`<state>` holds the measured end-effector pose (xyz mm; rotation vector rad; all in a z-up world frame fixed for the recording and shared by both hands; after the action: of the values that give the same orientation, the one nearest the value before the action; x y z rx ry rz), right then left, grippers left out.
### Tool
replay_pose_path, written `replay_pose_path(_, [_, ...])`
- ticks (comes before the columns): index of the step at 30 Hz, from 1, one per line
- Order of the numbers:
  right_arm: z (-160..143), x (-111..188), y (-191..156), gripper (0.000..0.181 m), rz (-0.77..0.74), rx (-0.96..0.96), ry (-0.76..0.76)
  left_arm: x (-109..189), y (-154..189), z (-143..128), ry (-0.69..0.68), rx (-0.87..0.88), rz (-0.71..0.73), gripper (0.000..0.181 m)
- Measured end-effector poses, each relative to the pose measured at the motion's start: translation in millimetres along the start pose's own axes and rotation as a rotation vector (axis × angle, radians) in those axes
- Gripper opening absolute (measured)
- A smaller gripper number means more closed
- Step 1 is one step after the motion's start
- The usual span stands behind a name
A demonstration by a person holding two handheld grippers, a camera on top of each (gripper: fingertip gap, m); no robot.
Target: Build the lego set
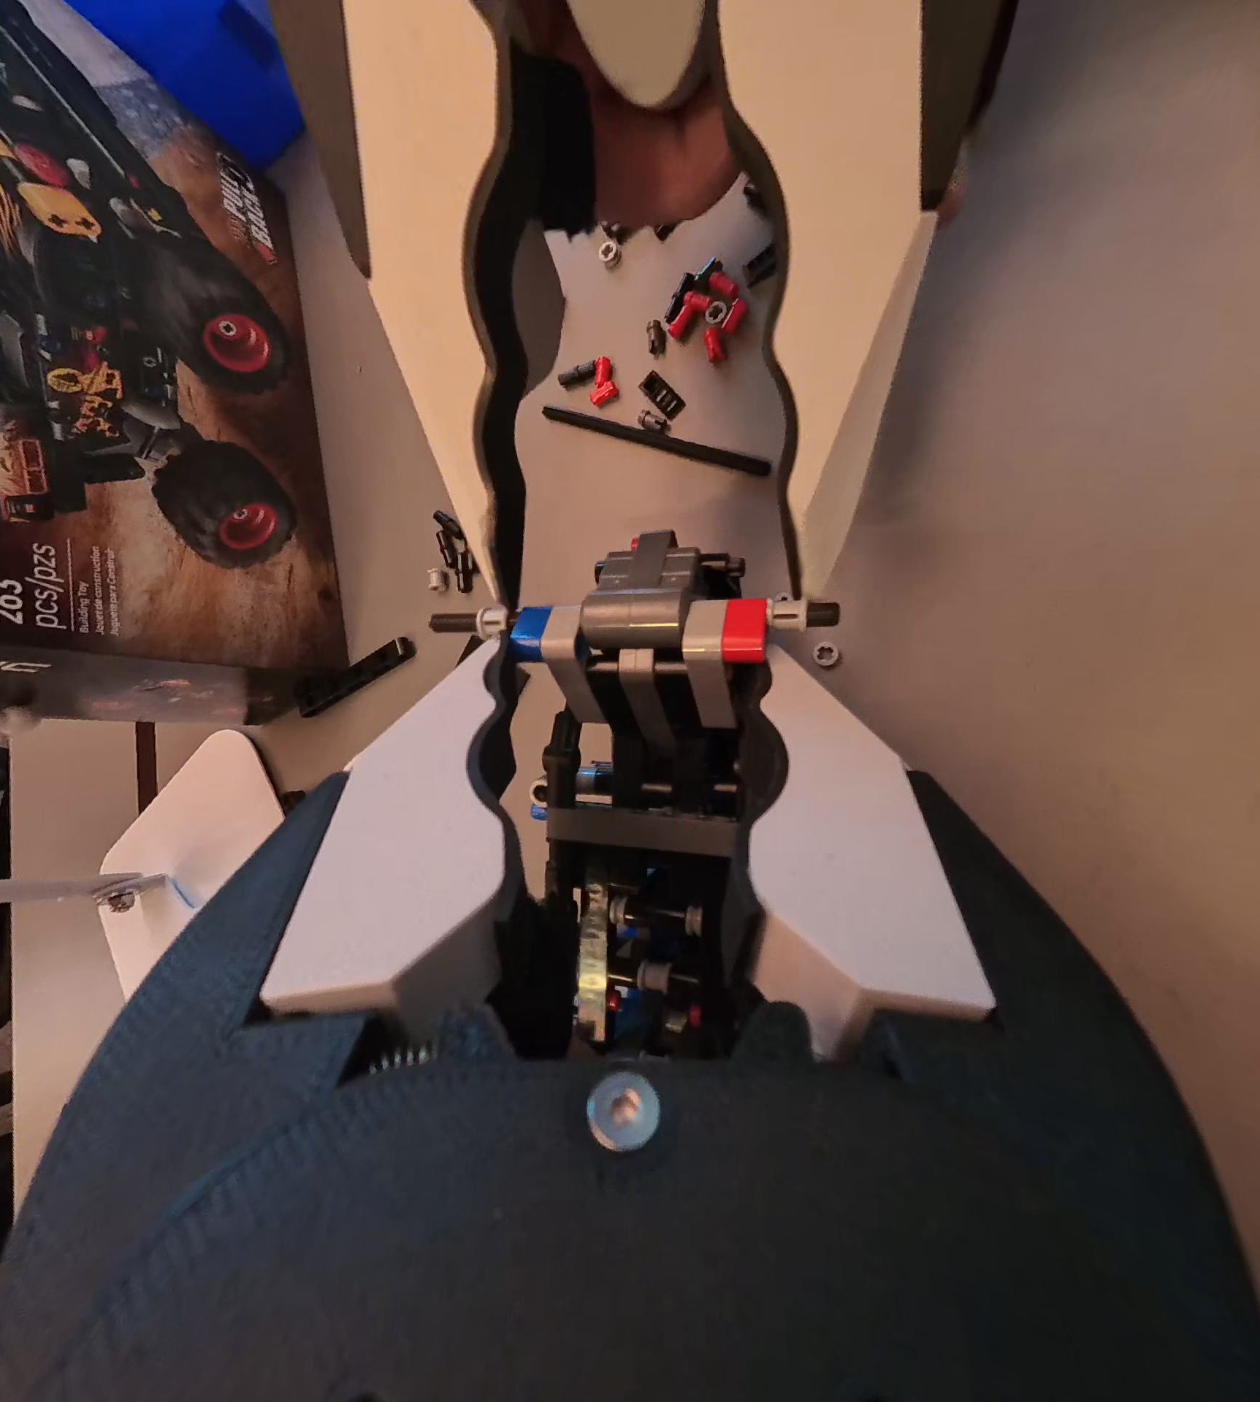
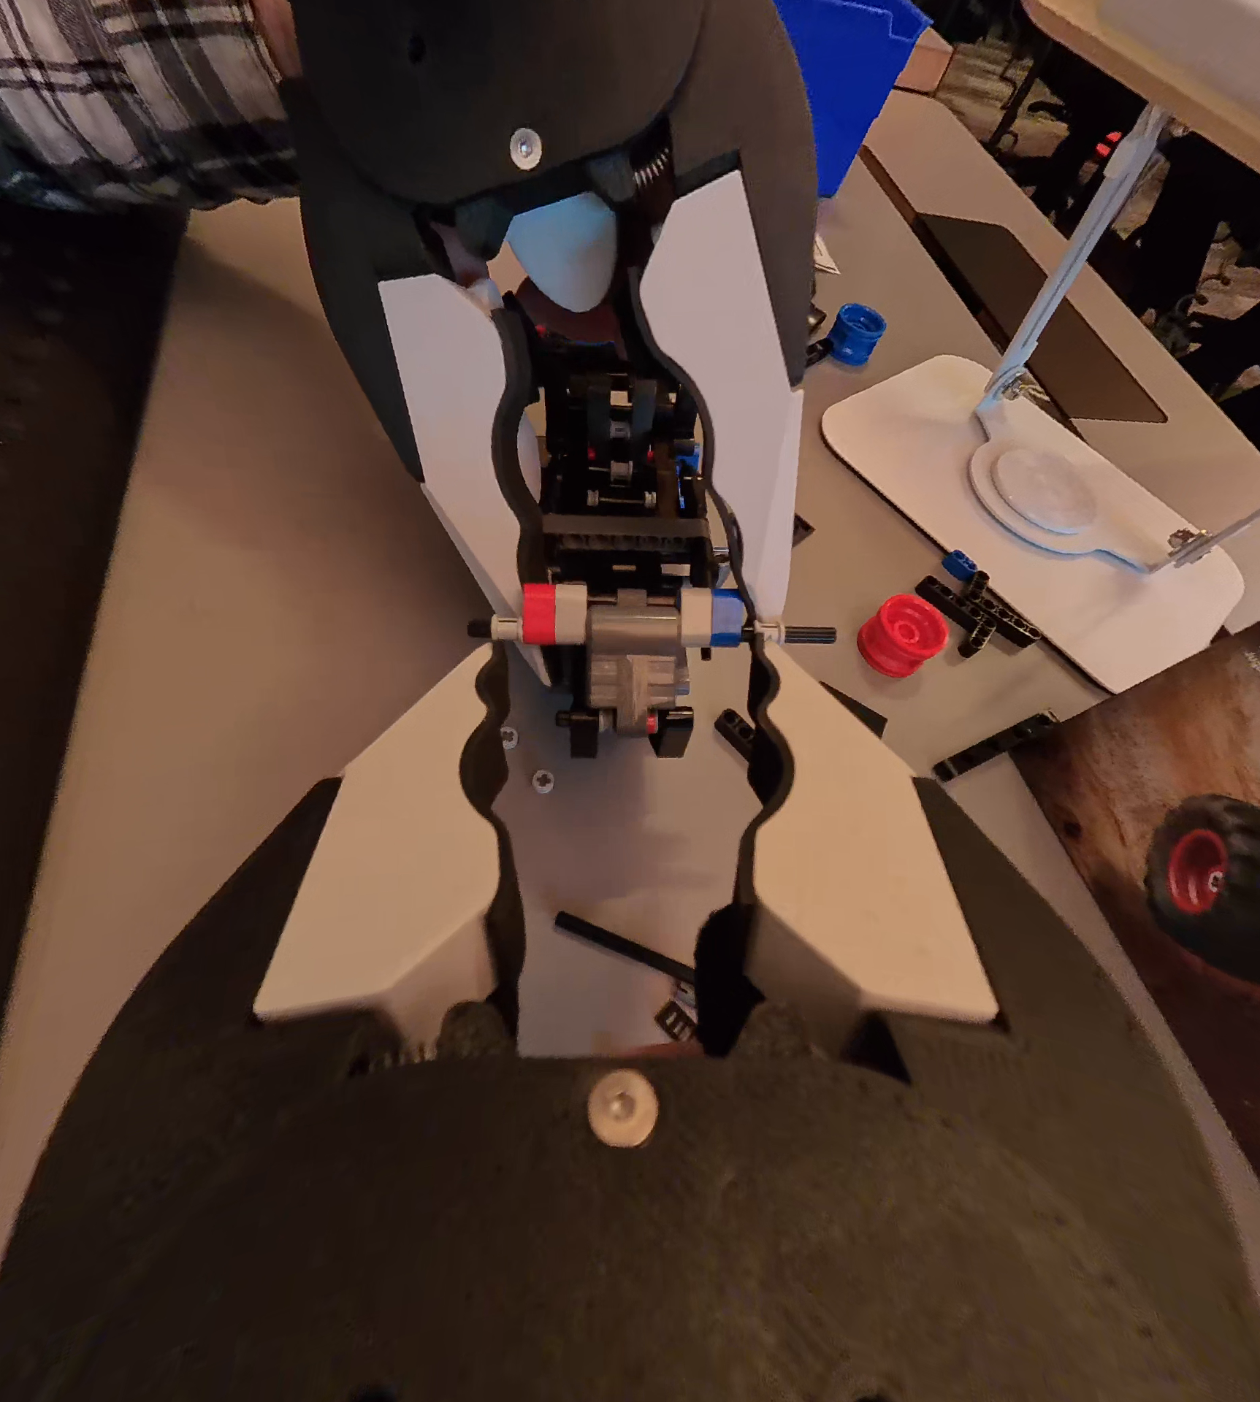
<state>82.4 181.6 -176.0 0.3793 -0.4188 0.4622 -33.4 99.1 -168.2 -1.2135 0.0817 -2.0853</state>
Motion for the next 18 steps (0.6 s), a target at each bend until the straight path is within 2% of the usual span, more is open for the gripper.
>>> replay_pose_path(2, [-0.1,0.4,0.8,0.065,-0.008,-0.006,-0.004,-0.1,0.4,0.4,-0.001,-0.004,0.001,0.057])
replay_pose_path(3, [-0.3,0.5,2.6,0.078,-0.034,-0.014,-0.006,0.0,0.4,0.4,-0.001,-0.005,0.000,0.057])
replay_pose_path(7, [-1.7,-1.4,6.8,0.091,-0.045,-0.034,-0.009,0.2,1.1,0.5,0.003,-0.018,-0.004,0.057])
replay_pose_path(18, [-1.9,-7.2,2.4,0.083,-0.011,-0.017,-0.018,1.3,5.9,2.2,0.017,-0.069,-0.029,0.057])
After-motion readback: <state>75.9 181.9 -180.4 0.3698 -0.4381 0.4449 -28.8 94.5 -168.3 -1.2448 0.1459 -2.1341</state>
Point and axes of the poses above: each gripper's, where its closed fingertips meet, x back along the fingers, z out of its top, y = z × x across the jaws, the point moved 10 cm from there along x, back along the fingers, and after that the axes turned 4 degrees about x, right-handed, at the moved point
